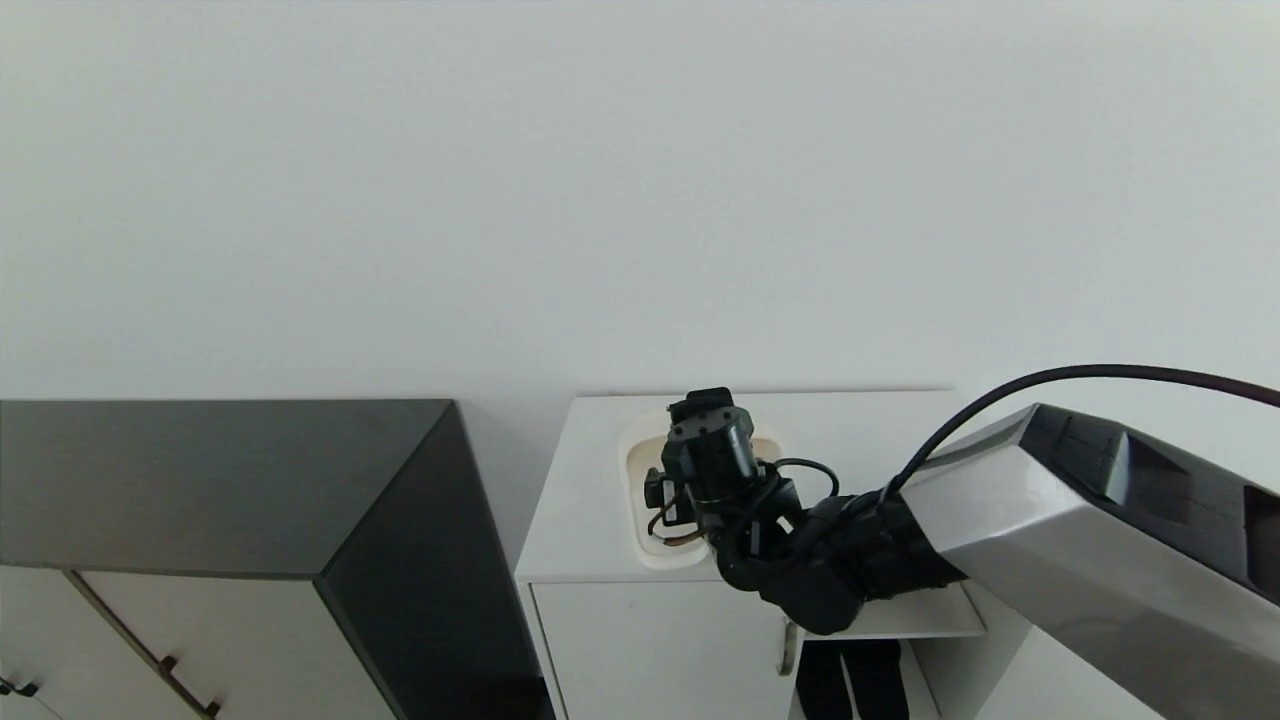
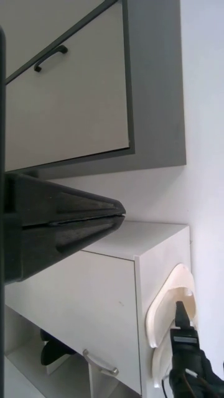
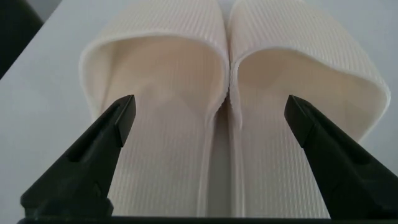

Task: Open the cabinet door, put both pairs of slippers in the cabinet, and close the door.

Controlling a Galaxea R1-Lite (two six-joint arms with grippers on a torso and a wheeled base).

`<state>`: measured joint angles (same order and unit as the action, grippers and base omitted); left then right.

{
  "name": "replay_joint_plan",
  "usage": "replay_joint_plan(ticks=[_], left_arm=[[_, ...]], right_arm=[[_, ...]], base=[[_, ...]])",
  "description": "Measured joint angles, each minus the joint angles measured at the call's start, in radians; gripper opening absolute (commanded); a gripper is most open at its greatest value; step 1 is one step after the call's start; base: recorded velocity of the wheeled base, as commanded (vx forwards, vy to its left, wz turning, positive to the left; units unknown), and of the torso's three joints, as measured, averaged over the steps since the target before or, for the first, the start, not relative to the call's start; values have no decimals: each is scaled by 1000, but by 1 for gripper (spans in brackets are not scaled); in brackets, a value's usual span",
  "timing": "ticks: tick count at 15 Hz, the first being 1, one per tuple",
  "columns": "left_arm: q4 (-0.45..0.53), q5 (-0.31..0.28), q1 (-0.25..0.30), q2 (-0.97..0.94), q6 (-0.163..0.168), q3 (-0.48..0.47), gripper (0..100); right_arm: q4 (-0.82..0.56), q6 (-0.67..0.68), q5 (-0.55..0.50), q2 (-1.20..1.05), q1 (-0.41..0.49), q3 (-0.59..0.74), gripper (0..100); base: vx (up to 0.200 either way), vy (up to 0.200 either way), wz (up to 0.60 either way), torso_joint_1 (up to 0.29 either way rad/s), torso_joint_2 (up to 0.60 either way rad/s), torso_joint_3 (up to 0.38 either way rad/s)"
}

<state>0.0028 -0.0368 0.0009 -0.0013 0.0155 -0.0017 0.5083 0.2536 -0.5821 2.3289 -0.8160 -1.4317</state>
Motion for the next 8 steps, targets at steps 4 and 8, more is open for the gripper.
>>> replay_joint_plan(ticks=[4,8], left_arm=[[0,0,0,0,0,0,0],[0,0,0,0,-2,0,0]], right_arm=[[-34,-2,7,59,27,-93,100],[-34,1,26,114,69,-160,0]], base=[[0,0,0,0,0,0],[0,0,0,0,0,0]])
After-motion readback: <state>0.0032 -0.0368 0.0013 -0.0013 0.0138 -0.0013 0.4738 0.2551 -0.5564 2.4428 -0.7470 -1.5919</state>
